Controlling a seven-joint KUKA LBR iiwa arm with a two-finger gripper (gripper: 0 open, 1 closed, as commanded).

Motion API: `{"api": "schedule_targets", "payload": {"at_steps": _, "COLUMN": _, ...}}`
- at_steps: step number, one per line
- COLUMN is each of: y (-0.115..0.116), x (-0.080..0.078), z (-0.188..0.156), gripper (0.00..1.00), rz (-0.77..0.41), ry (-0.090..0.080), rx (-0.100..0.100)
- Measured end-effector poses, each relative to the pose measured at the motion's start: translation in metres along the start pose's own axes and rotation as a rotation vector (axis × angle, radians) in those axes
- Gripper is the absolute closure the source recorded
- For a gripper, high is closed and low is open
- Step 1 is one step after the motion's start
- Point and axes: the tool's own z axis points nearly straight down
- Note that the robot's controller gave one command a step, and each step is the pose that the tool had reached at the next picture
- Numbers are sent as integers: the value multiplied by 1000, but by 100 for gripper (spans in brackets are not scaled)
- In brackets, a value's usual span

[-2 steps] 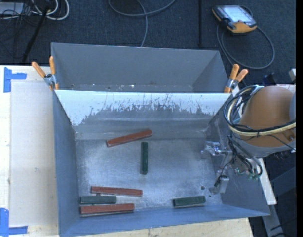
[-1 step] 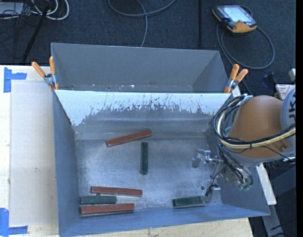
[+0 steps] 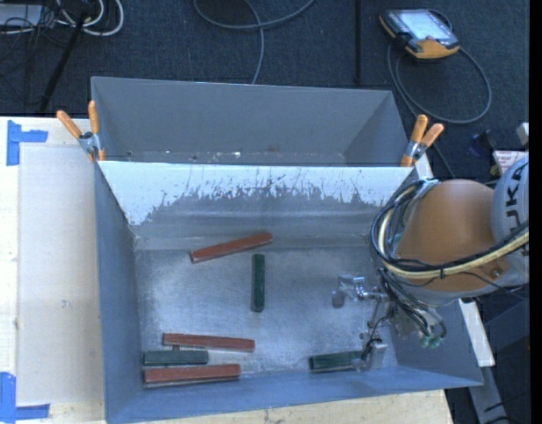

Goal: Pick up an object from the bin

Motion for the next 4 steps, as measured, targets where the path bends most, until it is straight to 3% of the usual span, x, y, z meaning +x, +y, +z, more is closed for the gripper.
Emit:
{"api": "schedule_targets", "payload": {"at_steps": 1, "y": 23, "x": -3, "z": 44, "gripper": 0, "rz": -49, "ry": -5, "rx": 2}}
{"api": "schedule_targets", "payload": {"at_steps": 2, "y": 16, "x": -7, "z": 70, "gripper": 100, "rz": -46, "ry": 0, "rx": 2}}
{"api": "schedule_targets", "payload": {"at_steps": 4, "y": 16, "x": -6, "z": 67, "gripper": 100, "rz": -48, "ry": 3, "rx": 2}}
